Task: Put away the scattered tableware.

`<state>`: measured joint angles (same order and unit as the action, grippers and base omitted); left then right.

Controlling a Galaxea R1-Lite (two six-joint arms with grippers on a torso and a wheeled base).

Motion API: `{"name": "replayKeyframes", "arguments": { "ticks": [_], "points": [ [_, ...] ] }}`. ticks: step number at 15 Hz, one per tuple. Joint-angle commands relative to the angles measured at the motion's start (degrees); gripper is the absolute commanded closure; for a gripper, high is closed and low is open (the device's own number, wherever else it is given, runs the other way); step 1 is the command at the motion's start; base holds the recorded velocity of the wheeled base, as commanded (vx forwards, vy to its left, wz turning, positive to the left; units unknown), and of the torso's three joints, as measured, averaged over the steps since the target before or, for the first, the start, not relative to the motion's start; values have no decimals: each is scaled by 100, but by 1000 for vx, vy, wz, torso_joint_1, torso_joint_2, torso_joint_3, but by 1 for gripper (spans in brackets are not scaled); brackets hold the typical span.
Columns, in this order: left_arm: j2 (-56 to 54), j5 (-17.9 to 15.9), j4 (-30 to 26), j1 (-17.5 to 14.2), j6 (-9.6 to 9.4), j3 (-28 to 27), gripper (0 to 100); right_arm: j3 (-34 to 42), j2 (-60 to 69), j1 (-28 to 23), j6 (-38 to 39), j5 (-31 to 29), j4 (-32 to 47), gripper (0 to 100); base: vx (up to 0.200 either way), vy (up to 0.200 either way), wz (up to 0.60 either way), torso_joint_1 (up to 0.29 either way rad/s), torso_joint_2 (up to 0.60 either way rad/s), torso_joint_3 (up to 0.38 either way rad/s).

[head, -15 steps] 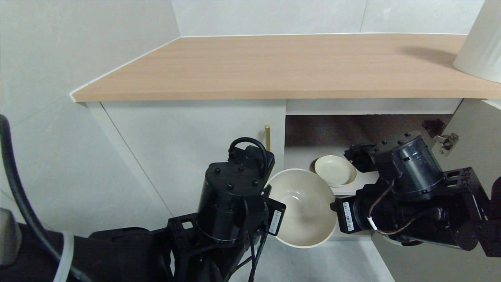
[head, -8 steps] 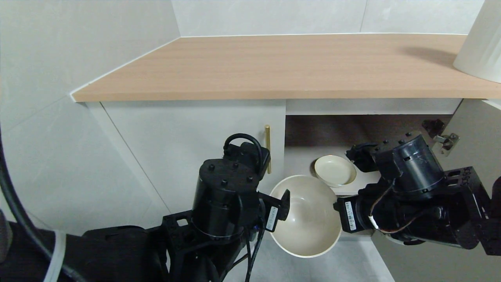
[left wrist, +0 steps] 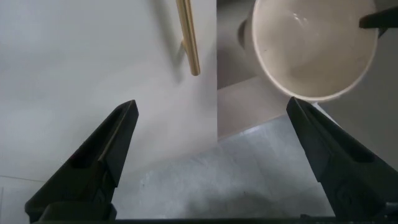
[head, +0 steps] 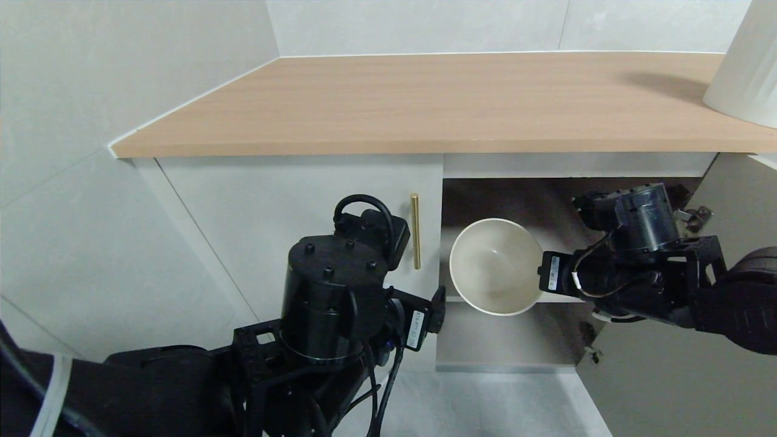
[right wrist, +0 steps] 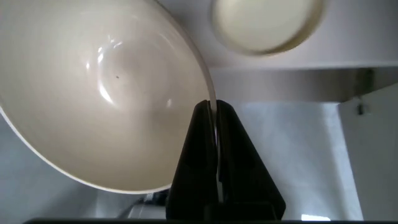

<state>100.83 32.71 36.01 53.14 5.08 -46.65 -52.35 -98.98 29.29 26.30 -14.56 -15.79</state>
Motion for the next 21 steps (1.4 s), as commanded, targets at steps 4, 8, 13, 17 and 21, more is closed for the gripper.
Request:
{"name": "replayKeyframes", "arguments": {
  "ticks": [4,8,13,17,21],
  "points": [
    [-55,-1,2,-14,1,-2,0,365,-544,-592,-2,-74,-1058,100,0,0,0,0,0,0],
    [-134,-45,20,-14,116,-19,0,234,-983,-987,-10,-91,-1541,100,0,0,0,0,0,0],
    [-142,-72,20,-32,124,-28,0,-250,-1502,-1268,121,-109,-1612,100,0,0,0,0,0,0],
    [-125,-80,20,-67,124,-37,0,-760,-2108,-1558,121,-109,-1612,100,0,0,0,0,0,0],
    [-116,-80,20,-84,124,-37,0,-944,-2310,-1576,130,-118,-1612,100,0,0,0,0,0,0]
  ]
}}
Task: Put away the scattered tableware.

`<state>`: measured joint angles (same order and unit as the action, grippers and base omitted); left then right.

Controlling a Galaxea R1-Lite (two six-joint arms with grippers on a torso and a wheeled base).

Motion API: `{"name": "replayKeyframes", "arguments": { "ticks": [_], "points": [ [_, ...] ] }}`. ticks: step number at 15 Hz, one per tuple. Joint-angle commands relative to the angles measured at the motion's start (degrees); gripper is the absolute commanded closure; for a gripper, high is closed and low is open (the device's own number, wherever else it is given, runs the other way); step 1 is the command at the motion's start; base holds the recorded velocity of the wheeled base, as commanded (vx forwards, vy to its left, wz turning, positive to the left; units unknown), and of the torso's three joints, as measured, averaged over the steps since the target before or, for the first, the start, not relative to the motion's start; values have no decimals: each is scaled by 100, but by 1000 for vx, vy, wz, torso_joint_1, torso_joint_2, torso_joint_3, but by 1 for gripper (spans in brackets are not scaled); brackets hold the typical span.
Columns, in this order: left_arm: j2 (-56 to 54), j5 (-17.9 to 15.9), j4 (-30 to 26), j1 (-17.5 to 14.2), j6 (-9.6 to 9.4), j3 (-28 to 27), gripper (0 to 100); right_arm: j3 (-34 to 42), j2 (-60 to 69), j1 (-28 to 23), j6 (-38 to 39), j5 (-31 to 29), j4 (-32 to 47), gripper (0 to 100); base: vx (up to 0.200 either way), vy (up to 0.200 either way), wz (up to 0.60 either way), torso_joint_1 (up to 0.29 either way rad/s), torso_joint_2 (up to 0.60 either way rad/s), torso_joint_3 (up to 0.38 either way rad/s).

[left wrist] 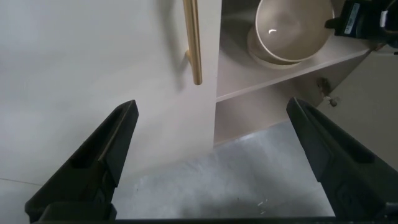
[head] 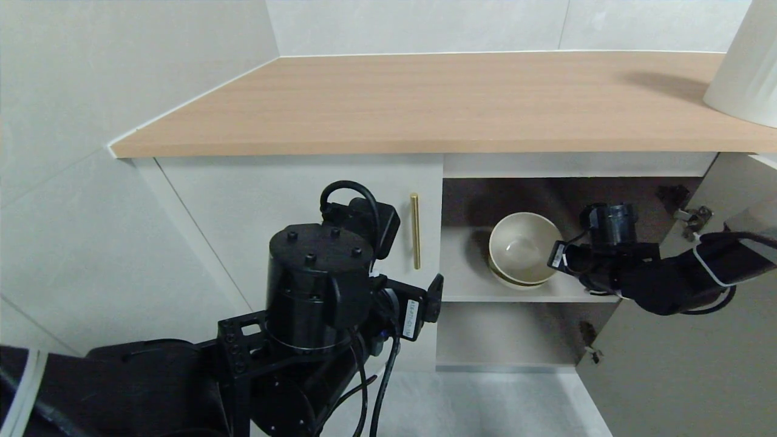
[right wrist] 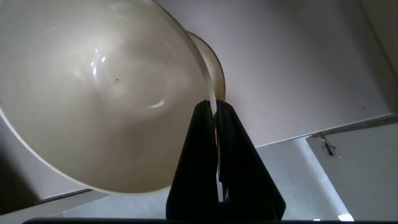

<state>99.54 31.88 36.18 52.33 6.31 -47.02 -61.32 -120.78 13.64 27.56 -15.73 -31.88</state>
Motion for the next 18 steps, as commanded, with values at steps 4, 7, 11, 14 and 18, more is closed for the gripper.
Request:
{"name": "replayKeyframes", "arguments": {
  "ticks": [4,7,11,14,18],
  "points": [
    [13,3,3,-13,1,0,0,-117,-182,-63,3,-9,-3,100,0,0,0,0,0,0],
    [13,3,3,-30,1,-9,0,-144,-270,-63,3,-18,-3,100,0,0,0,0,0,0],
    [13,3,3,-39,1,-9,0,-152,-261,-63,12,-18,-3,100,0,0,0,0,0,0],
    [-4,3,3,-39,1,-9,0,-152,-261,-63,12,-18,-3,100,0,0,0,0,0,0],
    [4,3,3,-39,1,-9,0,-144,-244,-46,12,-18,-3,0,0,0,0,0,0,0]
  ]
}}
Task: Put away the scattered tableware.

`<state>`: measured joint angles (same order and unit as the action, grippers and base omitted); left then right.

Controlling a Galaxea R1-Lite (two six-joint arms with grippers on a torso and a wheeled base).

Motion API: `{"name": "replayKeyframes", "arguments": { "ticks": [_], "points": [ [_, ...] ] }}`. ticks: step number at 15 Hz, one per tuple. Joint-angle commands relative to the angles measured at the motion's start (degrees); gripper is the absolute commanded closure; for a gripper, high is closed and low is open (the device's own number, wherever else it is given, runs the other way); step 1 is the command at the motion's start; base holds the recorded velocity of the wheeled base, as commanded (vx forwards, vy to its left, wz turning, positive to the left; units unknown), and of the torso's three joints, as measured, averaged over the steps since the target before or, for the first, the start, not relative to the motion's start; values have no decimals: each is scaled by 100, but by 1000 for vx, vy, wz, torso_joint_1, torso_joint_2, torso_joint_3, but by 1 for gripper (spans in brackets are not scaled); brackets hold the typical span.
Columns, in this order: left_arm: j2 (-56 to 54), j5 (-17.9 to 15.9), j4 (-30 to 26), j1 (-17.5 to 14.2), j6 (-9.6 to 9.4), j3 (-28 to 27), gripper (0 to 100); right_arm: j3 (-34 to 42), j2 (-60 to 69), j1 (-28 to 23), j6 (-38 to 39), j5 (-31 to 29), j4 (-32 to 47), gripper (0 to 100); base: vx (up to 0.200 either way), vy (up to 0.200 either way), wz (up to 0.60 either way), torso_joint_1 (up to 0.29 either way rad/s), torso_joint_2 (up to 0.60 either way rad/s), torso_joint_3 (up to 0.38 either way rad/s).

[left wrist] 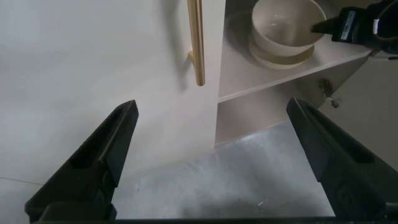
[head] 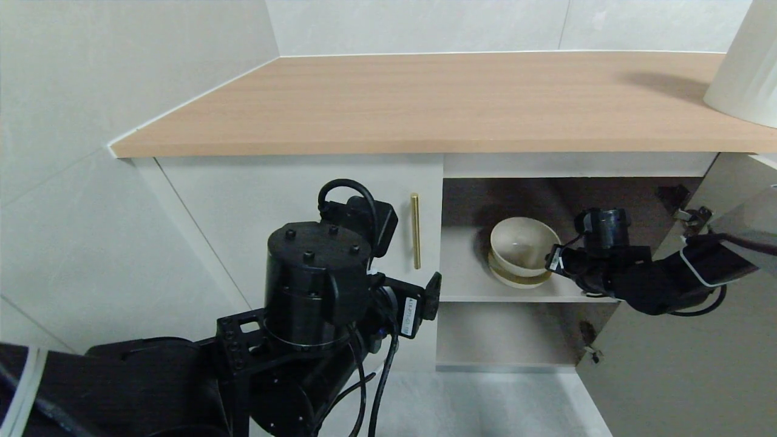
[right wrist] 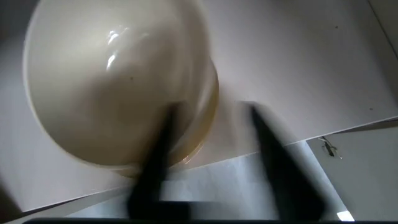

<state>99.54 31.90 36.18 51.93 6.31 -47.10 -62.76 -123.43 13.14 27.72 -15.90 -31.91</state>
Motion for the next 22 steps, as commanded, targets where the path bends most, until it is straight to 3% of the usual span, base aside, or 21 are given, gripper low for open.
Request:
{"name": "replayKeyframes", "arguments": {
  "ticks": [1,5,8,10,13,15,18,20,22],
  "points": [
    [-4,0,3,1,1,0,0,18,38,13,5,-1,-8,0,0,0,0,0,0,0],
    [-13,0,3,-16,1,0,0,202,240,127,23,43,-8,0,0,0,0,0,0,0],
    [-207,-17,12,-271,10,-9,0,431,645,215,5,96,142,0,0,0,0,0,0,0],
    [-541,-17,-15,-623,1,17,0,624,1269,347,-4,465,713,0,0,0,0,0,0,0],
    [-1393,-35,-199,-1221,-34,386,0,844,2789,690,-4,711,2532,0,0,0,0,0,0,0],
    [-2079,-571,-753,-1598,10,641,0,950,3905,1015,-100,755,3649,0,0,0,0,0,0,0],
    [-2887,-1371,-1482,-1897,19,1221,0,1029,4951,1577,-294,763,4659,0,0,0,0,0,0,0],
    [-3248,-1687,-1632,-2275,54,1555,0,1099,5303,1586,-302,755,4967,0,0,0,0,0,0,0],
    [-3335,-2267,-1641,-2592,441,1634,0,1363,5470,1586,-390,799,4993,0,0,0,0,0,0,0]
  ]
}}
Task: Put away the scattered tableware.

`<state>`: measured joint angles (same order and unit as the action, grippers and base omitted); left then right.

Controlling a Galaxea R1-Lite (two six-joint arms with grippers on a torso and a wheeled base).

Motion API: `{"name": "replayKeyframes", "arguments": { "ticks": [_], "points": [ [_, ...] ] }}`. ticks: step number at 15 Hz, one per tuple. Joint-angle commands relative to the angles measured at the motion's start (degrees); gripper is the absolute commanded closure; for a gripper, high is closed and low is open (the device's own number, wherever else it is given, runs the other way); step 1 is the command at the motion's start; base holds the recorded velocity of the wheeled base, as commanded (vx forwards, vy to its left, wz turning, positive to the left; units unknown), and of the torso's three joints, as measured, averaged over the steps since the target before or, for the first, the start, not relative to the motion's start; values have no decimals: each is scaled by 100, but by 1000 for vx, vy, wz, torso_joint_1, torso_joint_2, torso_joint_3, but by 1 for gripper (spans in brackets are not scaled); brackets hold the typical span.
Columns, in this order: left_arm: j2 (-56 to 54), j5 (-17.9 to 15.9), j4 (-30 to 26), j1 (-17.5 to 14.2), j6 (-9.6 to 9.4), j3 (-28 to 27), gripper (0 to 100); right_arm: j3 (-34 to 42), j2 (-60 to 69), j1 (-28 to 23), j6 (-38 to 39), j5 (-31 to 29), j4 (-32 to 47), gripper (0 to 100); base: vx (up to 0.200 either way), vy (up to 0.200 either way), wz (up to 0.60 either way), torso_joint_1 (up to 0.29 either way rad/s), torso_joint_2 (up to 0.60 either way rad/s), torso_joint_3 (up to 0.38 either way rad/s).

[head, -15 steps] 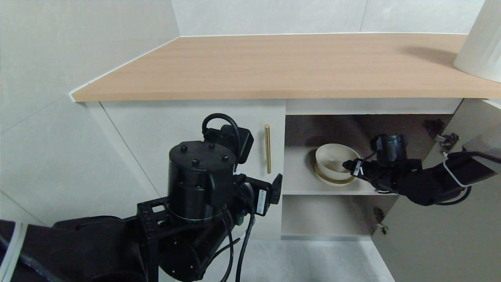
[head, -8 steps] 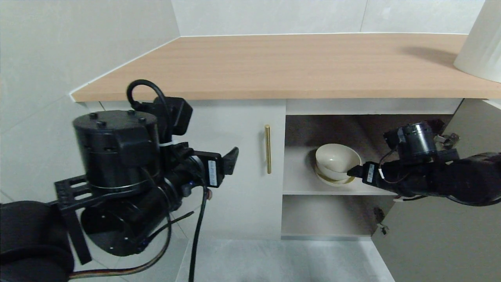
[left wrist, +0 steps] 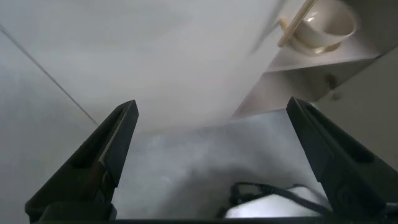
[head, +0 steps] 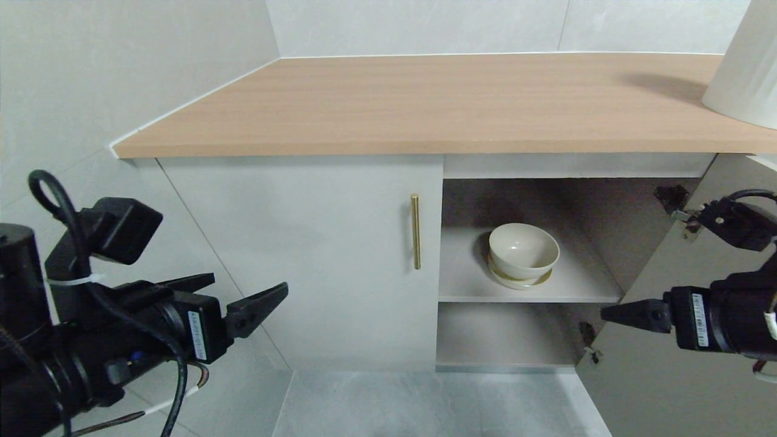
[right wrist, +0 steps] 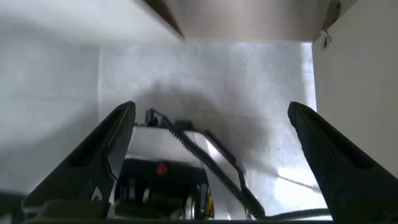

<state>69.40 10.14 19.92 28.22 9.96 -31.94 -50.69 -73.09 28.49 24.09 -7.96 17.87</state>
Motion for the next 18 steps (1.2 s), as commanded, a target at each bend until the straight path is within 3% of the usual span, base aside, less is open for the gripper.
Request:
{"name": "replayKeyframes", "arguments": {
  "ticks": [1,10,18],
  "points": [
    [-331,-127,-14,-221,147,118,0,200,445,60,-141,40,6,0,0,0,0,0,0,0],
    [38,-100,-41,-80,129,-111,0,235,428,104,-194,-4,6,0,0,0,0,0,0,0],
    [65,-100,-76,-80,138,-102,0,244,419,148,-203,-13,6,0,-200,0,0,4,1,4]
  ]
}}
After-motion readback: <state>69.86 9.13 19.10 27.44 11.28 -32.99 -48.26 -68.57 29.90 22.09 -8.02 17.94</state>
